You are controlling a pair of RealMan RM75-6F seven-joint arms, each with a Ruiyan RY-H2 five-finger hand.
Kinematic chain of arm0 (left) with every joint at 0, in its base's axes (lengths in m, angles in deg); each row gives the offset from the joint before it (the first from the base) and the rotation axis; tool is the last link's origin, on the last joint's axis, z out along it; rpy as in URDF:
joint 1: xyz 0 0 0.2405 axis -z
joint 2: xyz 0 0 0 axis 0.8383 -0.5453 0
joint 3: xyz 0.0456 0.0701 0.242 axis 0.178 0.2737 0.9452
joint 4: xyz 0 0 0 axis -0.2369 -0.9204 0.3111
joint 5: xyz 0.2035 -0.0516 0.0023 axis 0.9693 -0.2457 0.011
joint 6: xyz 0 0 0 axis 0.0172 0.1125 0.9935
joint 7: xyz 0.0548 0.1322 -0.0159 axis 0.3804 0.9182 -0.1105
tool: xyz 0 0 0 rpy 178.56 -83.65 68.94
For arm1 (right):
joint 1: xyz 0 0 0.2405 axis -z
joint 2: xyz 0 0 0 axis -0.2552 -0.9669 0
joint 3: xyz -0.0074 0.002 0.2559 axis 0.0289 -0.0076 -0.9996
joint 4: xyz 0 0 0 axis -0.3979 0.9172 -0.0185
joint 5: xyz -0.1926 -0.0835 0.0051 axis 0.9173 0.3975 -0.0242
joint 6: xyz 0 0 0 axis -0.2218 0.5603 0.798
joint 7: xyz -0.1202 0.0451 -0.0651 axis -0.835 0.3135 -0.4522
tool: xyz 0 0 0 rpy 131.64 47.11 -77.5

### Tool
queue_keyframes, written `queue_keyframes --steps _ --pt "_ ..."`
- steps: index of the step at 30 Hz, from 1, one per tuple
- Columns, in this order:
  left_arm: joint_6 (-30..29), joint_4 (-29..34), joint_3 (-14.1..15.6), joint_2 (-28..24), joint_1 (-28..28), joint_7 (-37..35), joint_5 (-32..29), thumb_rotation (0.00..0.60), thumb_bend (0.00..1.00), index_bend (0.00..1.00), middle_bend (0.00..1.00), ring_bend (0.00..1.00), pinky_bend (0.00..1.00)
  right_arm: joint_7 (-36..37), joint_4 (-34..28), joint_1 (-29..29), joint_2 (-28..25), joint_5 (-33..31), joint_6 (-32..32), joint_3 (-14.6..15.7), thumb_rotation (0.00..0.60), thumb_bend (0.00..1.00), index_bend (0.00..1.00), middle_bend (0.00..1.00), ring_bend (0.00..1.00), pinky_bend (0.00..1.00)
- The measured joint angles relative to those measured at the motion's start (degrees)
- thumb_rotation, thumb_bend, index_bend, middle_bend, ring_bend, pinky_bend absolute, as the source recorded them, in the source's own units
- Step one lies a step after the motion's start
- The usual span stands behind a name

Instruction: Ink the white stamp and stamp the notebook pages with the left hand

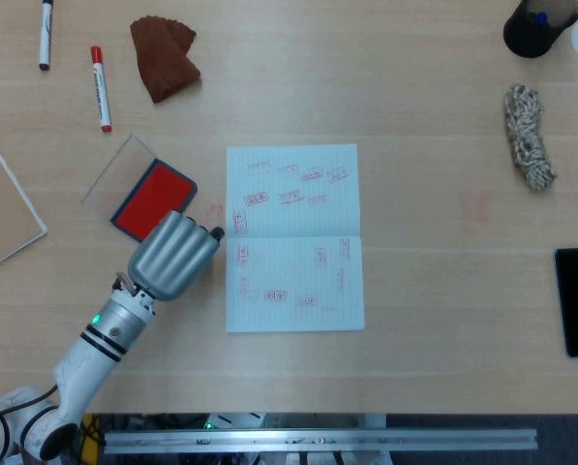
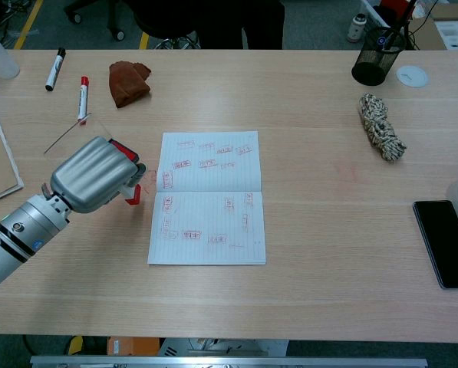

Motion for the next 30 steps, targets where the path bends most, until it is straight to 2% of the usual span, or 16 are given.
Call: queue_keyframes --steps 17,30 --pt "0.90 -5.15 0.67 2.86 -0.94 -1.56 -1.38 0.600 0.28 0.58 1.00 1.00 1.00 -0.63 -0.56 0.07 -0.16 -0.03 0.23 0.08 0.600 0.26 0.33 0.39 0.31 0.42" --pt "0.89 -4.12 0.61 2.53 -1.11 -0.67 -1.82 0.600 0.28 0.51 1.00 1.00 1.00 -0.48 -0.64 0.23 -0.24 -0.05 0.56 0.05 0.600 0.26 0.33 0.39 0.31 0.42"
